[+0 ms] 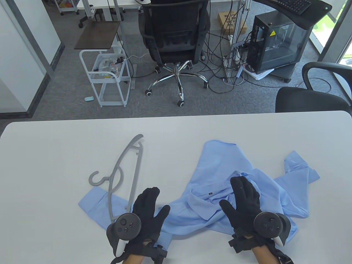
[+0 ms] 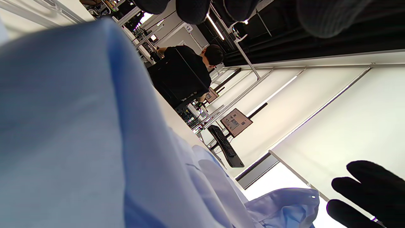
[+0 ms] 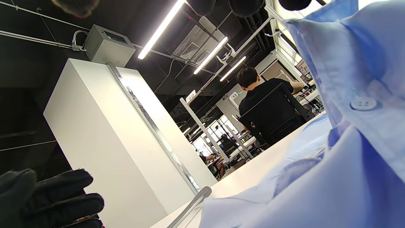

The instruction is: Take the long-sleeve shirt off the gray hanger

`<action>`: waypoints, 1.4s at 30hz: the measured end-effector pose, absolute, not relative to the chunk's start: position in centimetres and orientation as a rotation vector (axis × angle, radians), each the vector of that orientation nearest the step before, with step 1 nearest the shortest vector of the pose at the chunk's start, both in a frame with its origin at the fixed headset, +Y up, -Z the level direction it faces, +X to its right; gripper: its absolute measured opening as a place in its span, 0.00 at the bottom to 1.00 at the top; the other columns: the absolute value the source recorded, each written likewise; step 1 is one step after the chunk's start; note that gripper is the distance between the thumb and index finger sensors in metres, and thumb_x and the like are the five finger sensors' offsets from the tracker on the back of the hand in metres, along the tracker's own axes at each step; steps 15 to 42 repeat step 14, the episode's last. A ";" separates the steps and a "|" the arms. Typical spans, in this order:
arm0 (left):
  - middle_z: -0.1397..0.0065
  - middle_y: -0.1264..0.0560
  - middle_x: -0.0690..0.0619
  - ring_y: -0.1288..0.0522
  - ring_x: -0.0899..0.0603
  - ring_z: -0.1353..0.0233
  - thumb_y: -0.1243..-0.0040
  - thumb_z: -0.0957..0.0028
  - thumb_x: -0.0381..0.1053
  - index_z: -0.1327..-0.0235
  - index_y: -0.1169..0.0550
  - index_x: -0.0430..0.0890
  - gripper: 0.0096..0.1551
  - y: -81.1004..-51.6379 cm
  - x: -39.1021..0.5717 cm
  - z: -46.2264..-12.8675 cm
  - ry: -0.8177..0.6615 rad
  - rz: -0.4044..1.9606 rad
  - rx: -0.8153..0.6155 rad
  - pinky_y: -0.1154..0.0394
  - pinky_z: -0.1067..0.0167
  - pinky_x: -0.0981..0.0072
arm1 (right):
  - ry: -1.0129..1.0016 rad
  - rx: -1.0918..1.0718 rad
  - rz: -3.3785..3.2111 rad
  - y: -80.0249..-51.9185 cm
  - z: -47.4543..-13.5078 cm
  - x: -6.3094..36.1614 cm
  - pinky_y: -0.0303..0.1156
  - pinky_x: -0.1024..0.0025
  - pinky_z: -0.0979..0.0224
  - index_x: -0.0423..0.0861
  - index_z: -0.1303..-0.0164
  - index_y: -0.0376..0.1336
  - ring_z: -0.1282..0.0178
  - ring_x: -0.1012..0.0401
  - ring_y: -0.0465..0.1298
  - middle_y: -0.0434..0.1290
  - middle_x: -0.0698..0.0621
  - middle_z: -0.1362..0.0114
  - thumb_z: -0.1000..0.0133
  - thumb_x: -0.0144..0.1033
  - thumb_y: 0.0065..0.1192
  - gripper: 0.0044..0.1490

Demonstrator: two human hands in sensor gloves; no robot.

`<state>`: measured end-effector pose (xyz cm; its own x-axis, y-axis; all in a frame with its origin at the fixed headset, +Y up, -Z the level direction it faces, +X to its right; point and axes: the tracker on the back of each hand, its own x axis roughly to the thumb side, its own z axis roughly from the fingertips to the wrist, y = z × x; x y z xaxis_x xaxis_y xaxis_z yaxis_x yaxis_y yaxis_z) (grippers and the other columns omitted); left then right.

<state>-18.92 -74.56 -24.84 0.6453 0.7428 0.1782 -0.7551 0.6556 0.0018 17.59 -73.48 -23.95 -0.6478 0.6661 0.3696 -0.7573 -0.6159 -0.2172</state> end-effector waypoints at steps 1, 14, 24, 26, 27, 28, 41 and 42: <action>0.12 0.47 0.43 0.50 0.24 0.15 0.48 0.46 0.76 0.15 0.43 0.57 0.48 -74.6 -18.9 -24.8 -0.167 0.854 0.078 0.53 0.24 0.29 | -0.454 0.321 2.251 -73.5 -24.0 17.6 0.39 0.13 0.33 0.38 0.10 0.43 0.19 0.21 0.45 0.43 0.26 0.12 0.34 0.70 0.49 0.58; 0.12 0.47 0.43 0.49 0.24 0.15 0.48 0.46 0.75 0.15 0.43 0.57 0.48 -74.7 -18.7 -24.9 -0.175 0.841 0.074 0.54 0.24 0.29 | -0.454 0.317 2.252 -73.5 -23.9 17.7 0.39 0.13 0.33 0.38 0.10 0.43 0.19 0.21 0.46 0.44 0.26 0.13 0.34 0.70 0.49 0.58; 0.12 0.47 0.43 0.49 0.24 0.15 0.48 0.46 0.75 0.15 0.43 0.57 0.48 -74.7 -18.7 -24.9 -0.175 0.841 0.074 0.54 0.24 0.29 | -0.454 0.317 2.252 -73.5 -23.9 17.7 0.39 0.13 0.33 0.38 0.10 0.43 0.19 0.21 0.46 0.44 0.26 0.13 0.34 0.70 0.49 0.58; 0.12 0.47 0.43 0.49 0.24 0.15 0.48 0.46 0.75 0.15 0.43 0.57 0.48 -74.7 -18.7 -24.9 -0.175 0.841 0.074 0.54 0.24 0.29 | -0.454 0.317 2.252 -73.5 -23.9 17.7 0.39 0.13 0.33 0.38 0.10 0.43 0.19 0.21 0.46 0.44 0.26 0.13 0.34 0.70 0.49 0.58; 0.12 0.47 0.43 0.49 0.24 0.15 0.48 0.46 0.75 0.15 0.43 0.57 0.48 -74.7 -18.7 -24.9 -0.175 0.841 0.074 0.54 0.24 0.29 | -0.454 0.317 2.252 -73.5 -23.9 17.7 0.39 0.13 0.33 0.38 0.10 0.43 0.19 0.21 0.46 0.44 0.26 0.13 0.34 0.70 0.49 0.58; 0.12 0.47 0.43 0.49 0.24 0.15 0.48 0.46 0.75 0.15 0.43 0.57 0.48 -74.7 -18.7 -24.9 -0.175 0.841 0.074 0.54 0.24 0.29 | -0.454 0.317 2.252 -73.5 -23.9 17.7 0.39 0.13 0.33 0.38 0.10 0.43 0.19 0.21 0.46 0.44 0.26 0.13 0.34 0.70 0.49 0.58; 0.12 0.47 0.43 0.49 0.24 0.15 0.48 0.46 0.75 0.15 0.43 0.57 0.48 -74.7 -18.7 -24.9 -0.175 0.841 0.074 0.54 0.24 0.29 | -0.454 0.317 2.252 -73.5 -23.9 17.7 0.39 0.13 0.33 0.38 0.10 0.43 0.19 0.21 0.46 0.44 0.26 0.13 0.34 0.70 0.49 0.58; 0.12 0.47 0.43 0.49 0.24 0.15 0.48 0.46 0.75 0.15 0.43 0.57 0.48 -74.7 -18.7 -24.9 -0.175 0.841 0.074 0.54 0.24 0.29 | -0.454 0.317 2.252 -73.5 -23.9 17.7 0.39 0.13 0.33 0.38 0.10 0.43 0.19 0.21 0.46 0.44 0.26 0.13 0.34 0.70 0.49 0.58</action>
